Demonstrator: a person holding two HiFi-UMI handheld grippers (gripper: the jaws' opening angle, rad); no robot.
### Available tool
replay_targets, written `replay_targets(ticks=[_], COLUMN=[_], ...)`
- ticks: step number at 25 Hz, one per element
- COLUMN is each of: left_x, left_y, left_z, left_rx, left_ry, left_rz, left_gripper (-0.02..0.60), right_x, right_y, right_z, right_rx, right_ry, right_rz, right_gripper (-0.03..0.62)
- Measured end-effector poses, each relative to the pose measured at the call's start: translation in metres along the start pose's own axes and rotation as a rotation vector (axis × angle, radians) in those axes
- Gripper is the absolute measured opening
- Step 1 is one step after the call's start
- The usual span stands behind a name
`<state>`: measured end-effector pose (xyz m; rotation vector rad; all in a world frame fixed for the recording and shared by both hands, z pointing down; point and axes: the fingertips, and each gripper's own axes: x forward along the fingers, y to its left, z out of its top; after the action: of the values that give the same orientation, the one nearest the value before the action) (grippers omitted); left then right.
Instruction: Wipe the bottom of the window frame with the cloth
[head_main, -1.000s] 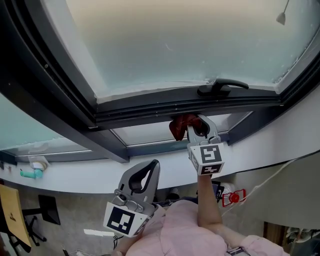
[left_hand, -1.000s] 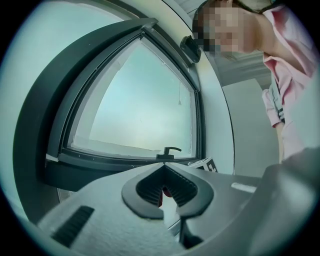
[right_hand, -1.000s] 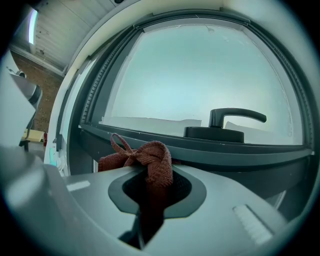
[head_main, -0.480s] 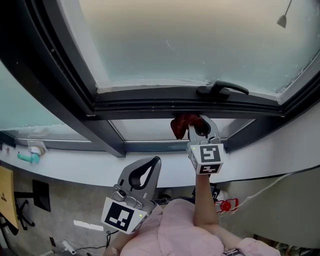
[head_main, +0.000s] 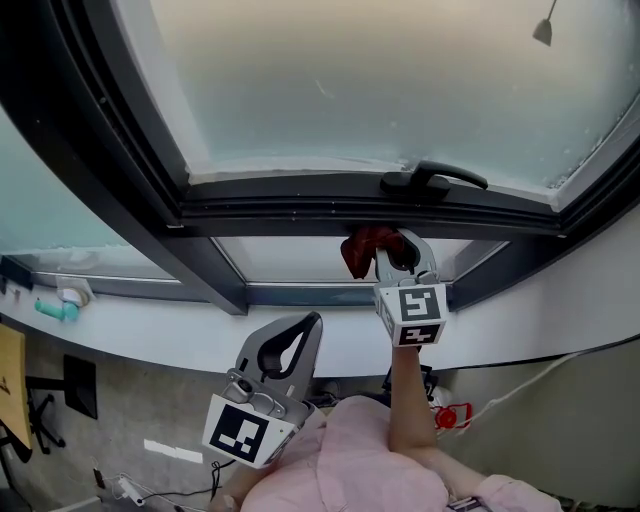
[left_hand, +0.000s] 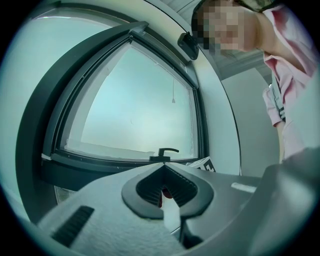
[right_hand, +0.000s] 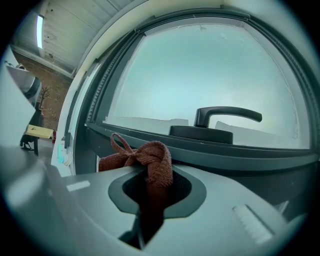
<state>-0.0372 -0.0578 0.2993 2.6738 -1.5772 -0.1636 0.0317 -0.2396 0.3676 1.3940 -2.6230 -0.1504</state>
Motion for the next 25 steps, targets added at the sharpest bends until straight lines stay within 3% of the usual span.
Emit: replay_targets(ticks=[6, 14, 25], left_x=[0.002, 0.005, 0.013], left_y=[-0.001, -0.006, -0.005], left_z=[0.012, 0.0, 0.007], left_rx=[-0.023, 0.002, -0.035], left_ry=[-0.045, 0.005, -0.027], left_rz=[0.04, 0.016, 0.015], left_gripper=[-0.001, 0.0, 0.0], right_x=[-0.004, -0.005, -0.008], right_y=[-0.006, -0.01, -0.018], right_z=[-0.002, -0.001, -0.005], right_rx=[0.012, 0.017, 0.012], right_ry=[-0.004, -0.015, 0.0], right_rz=[-0.004, -0.005, -0.024], right_gripper=[0.057, 0.057, 0.057])
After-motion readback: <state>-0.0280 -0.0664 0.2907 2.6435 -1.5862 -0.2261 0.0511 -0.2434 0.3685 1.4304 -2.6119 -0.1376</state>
